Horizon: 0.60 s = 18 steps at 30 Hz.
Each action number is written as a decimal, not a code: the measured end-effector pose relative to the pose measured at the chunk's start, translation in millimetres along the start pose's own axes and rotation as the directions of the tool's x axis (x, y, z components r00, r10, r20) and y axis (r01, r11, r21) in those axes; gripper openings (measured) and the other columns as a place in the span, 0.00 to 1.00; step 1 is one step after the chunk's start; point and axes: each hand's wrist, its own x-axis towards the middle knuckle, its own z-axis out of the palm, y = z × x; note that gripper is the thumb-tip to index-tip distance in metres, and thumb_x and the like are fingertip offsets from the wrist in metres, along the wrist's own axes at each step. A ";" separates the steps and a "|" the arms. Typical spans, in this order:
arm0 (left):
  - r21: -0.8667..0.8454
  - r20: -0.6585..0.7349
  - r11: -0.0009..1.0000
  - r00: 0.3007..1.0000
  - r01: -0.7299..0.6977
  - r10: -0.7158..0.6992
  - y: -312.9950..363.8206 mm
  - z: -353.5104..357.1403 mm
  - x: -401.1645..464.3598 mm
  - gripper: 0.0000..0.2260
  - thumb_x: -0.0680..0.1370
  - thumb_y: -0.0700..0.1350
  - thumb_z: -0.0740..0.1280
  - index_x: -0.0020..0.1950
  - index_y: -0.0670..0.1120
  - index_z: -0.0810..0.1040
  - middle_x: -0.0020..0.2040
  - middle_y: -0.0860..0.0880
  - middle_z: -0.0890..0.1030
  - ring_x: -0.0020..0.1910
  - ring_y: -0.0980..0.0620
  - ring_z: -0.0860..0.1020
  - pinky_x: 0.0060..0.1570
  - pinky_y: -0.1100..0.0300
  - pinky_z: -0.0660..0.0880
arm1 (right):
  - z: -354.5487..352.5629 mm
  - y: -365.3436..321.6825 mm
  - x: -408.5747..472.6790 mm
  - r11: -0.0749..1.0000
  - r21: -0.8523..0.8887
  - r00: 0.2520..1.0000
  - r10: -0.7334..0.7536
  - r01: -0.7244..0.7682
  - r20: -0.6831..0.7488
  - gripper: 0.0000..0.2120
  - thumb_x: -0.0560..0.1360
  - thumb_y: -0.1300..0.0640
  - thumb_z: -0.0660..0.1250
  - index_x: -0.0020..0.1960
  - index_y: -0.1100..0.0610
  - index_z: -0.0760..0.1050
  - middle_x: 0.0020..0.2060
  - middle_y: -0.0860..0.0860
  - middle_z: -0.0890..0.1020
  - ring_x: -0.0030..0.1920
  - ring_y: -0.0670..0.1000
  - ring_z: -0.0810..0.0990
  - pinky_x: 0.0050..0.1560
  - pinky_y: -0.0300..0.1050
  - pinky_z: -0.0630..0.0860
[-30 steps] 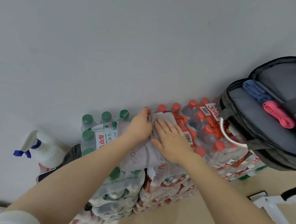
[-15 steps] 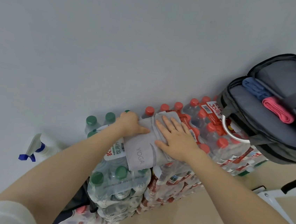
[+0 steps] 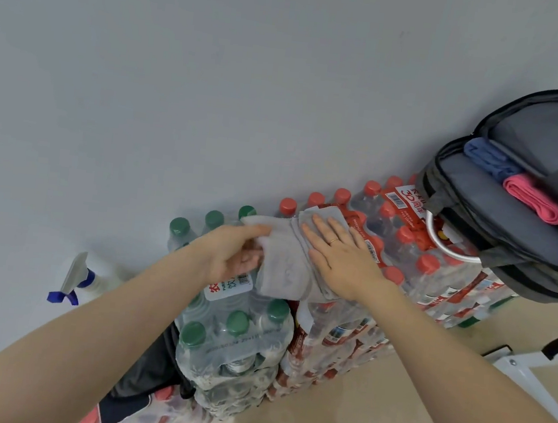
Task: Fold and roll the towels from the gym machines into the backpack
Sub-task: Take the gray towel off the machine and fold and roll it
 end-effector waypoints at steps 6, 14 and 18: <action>-0.189 0.077 0.968 0.980 -0.167 0.184 -2.1 52.9 11.5 0.09 0.77 0.40 0.64 0.37 0.44 0.72 0.22 0.52 0.72 0.23 0.57 0.75 0.27 0.66 0.75 | -4.4 -3.5 1.1 0.999 0.044 0.999 0.008 -0.010 0.046 0.35 0.69 0.41 0.31 0.75 0.46 0.48 0.76 0.46 0.48 0.76 0.50 0.45 0.74 0.52 0.42; 0.273 0.134 0.931 0.968 -0.240 0.211 -11.7 92.0 39.4 0.07 0.79 0.40 0.59 0.44 0.44 0.75 0.36 0.48 0.77 0.35 0.53 0.74 0.39 0.62 0.74 | -45.9 17.1 -13.9 0.145 0.985 0.958 0.284 -0.091 0.047 0.16 0.81 0.51 0.51 0.54 0.55 0.75 0.49 0.47 0.80 0.47 0.41 0.78 0.48 0.35 0.72; 0.723 0.426 0.382 0.807 -0.575 0.408 -16.4 81.9 34.9 0.15 0.74 0.33 0.60 0.58 0.40 0.76 0.54 0.43 0.79 0.52 0.50 0.76 0.51 0.62 0.71 | -33.9 14.1 -13.7 0.573 0.794 0.971 0.223 -0.201 0.085 0.23 0.75 0.54 0.64 0.68 0.53 0.64 0.64 0.49 0.69 0.64 0.47 0.68 0.63 0.43 0.65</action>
